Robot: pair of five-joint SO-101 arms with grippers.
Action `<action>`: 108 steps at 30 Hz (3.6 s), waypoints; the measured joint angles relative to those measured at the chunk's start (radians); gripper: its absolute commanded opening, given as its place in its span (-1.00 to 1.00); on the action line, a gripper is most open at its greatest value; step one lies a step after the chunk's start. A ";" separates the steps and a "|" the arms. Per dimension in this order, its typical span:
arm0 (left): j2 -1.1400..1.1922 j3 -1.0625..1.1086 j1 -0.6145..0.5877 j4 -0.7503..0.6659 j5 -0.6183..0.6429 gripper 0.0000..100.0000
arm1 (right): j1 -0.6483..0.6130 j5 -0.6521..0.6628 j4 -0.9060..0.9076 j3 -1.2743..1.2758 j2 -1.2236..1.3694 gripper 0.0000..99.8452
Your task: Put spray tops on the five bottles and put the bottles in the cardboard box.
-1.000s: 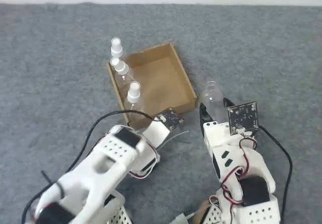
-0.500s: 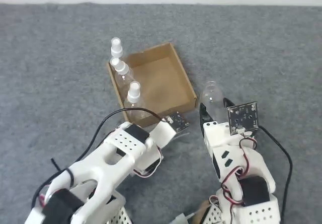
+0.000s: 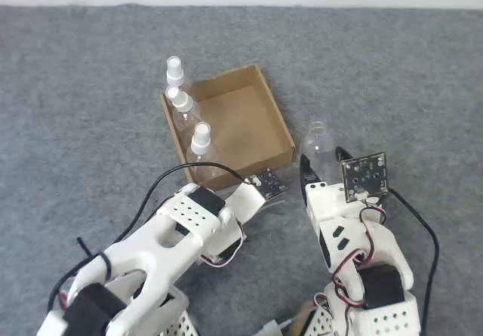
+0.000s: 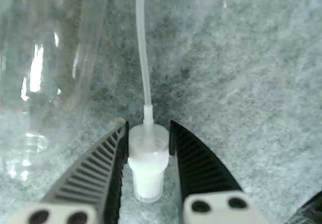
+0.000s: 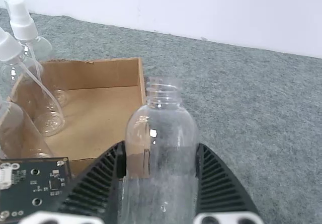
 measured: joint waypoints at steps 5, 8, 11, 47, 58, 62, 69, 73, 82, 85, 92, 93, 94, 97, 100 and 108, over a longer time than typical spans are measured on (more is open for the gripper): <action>-0.049 0.003 0.000 0.000 0.000 -0.98 | 0.037 0.000 -0.002 0.000 0.000 -0.91; -0.143 0.035 0.000 0.000 0.000 -0.98 | 0.043 0.000 -0.014 0.000 0.000 -0.91; -0.242 0.072 0.000 0.000 0.000 -0.98 | 0.043 0.000 -0.015 0.000 0.000 -0.91; -1.341 0.256 -0.226 0.144 0.091 -0.98 | 0.049 -0.003 -0.071 0.049 0.002 -0.91; -1.430 0.256 -0.348 0.158 0.146 -0.98 | 0.049 -0.003 -0.071 0.049 0.002 -0.91; -1.430 0.256 -0.373 0.158 0.181 -0.98 | 0.049 -0.003 -0.071 0.049 0.002 -0.91; -1.432 0.256 -0.519 0.115 0.287 -0.98 | 0.049 -0.003 -0.071 0.049 0.002 -0.91; -1.432 0.256 -0.586 0.078 0.318 -0.98 | 0.049 -0.003 -0.071 0.049 0.002 -0.91; -1.432 0.256 -0.615 0.066 0.356 -0.98 | 0.049 -0.003 -0.071 0.049 0.002 -0.91; -1.425 0.256 -0.614 0.061 0.358 -0.98 | 0.049 -0.003 -0.071 0.052 0.002 -0.91; -1.138 0.163 -0.709 -0.023 0.364 -0.98 | 0.049 -0.003 -0.071 0.063 0.002 -0.91; -1.089 0.150 -0.713 -0.035 0.364 -0.98 | 0.049 -0.003 -0.071 0.063 0.002 -0.91; -1.045 0.140 -0.717 -0.046 0.364 -0.98 | 0.049 -0.003 -0.071 0.063 0.002 -0.91; -0.937 0.115 -0.717 -0.069 0.377 -0.98 | 0.049 -0.003 -0.071 0.063 0.002 -0.91; -0.848 0.092 -0.717 -0.080 0.396 -0.98 | 0.049 -0.003 -0.071 0.063 0.002 -0.91; -0.608 -0.014 -0.779 -0.086 0.405 -0.98 | 0.049 -0.003 -0.071 0.063 0.002 -0.91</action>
